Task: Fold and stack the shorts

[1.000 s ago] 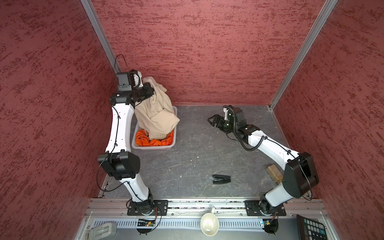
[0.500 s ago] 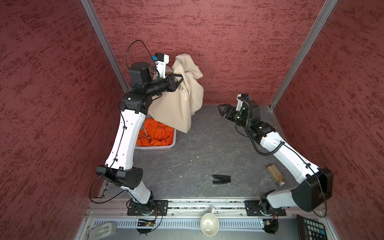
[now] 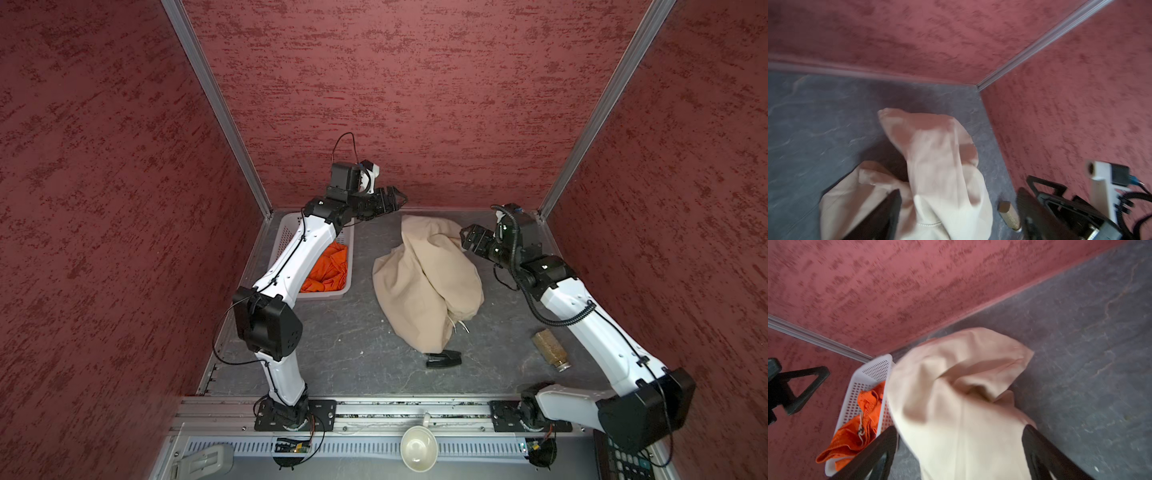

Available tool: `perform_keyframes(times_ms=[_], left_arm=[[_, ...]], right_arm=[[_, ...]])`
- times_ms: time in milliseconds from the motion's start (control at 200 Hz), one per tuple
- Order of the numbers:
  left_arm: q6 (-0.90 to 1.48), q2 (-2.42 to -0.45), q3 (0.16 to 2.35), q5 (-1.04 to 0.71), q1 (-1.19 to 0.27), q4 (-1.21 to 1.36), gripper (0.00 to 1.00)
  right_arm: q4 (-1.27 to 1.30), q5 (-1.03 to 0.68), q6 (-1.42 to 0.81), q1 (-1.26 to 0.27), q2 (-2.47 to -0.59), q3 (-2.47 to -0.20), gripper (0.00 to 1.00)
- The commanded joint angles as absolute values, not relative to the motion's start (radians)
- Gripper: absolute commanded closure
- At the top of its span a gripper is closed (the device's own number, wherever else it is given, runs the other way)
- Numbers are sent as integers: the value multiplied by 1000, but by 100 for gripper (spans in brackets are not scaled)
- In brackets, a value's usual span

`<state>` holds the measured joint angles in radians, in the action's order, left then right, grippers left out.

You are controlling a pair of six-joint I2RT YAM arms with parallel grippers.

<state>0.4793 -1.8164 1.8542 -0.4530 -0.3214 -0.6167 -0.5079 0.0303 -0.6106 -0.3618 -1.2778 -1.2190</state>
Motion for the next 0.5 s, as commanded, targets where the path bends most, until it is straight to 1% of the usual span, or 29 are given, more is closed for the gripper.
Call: perform_keyframes(times_ms=[0, 165, 215, 296, 386, 426, 491], left_arm=[[458, -1800, 1815, -369, -293, -706, 0], [451, -1745, 1714, -340, -271, -697, 0], [452, -1731, 1688, -337, -266, -696, 0], [454, -1711, 1645, -330, -261, -693, 0], [459, -1691, 1603, -328, -255, -682, 0], [460, -1684, 1589, -327, -253, -675, 0], [463, -1673, 1575, -325, -249, -672, 0]], right_arm=[[-653, 26, -590, -407, -1329, -1230, 4], [-757, -50, -572, -538, -1437, -1247, 3], [-791, -45, -577, -575, -1487, -1252, 3], [-819, -58, -573, -610, -1558, -1267, 2], [-794, -99, -562, -620, -1645, -1275, 2], [-784, -100, -563, -621, -1683, -1279, 7], [-777, -80, -567, -621, -1747, -1294, 24]])
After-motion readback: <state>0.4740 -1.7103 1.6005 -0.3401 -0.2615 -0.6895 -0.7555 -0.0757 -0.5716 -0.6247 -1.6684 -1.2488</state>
